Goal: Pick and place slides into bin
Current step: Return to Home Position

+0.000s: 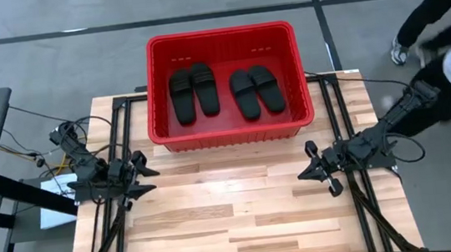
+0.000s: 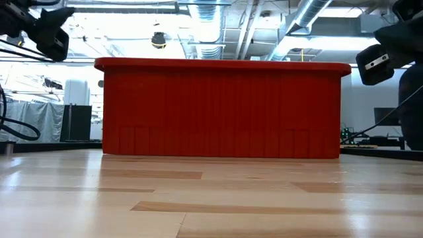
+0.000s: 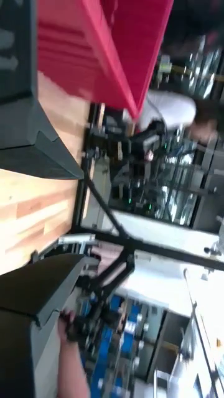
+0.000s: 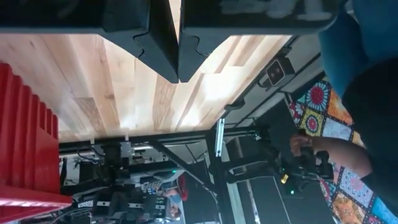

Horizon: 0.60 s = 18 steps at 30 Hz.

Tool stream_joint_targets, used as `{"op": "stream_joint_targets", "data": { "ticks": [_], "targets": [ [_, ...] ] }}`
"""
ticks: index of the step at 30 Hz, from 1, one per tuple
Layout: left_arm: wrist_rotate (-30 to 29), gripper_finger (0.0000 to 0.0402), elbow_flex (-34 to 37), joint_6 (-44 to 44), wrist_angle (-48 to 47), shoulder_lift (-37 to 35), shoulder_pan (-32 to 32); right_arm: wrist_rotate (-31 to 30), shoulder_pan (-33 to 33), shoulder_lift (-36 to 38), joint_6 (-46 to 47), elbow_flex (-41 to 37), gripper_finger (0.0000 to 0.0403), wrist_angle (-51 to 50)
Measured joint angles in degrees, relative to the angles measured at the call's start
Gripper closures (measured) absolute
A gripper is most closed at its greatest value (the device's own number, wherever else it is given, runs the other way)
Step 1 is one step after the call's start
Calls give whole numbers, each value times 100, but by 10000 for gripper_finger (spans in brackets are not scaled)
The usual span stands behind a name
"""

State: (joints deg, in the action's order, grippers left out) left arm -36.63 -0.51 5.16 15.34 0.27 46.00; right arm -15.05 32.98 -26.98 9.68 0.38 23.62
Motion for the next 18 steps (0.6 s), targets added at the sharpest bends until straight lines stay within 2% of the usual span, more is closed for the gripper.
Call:
{"op": "stream_joint_targets", "data": {
  "ticks": [7,18],
  "targets": [
    [-539,205,4,27,-93,-2,-2,0,2,0,-112,-2,403,-188],
    [-574,205,9,861,-848,0,-2,-38,-194,0,-114,-2,403,-766]
  ]
}}
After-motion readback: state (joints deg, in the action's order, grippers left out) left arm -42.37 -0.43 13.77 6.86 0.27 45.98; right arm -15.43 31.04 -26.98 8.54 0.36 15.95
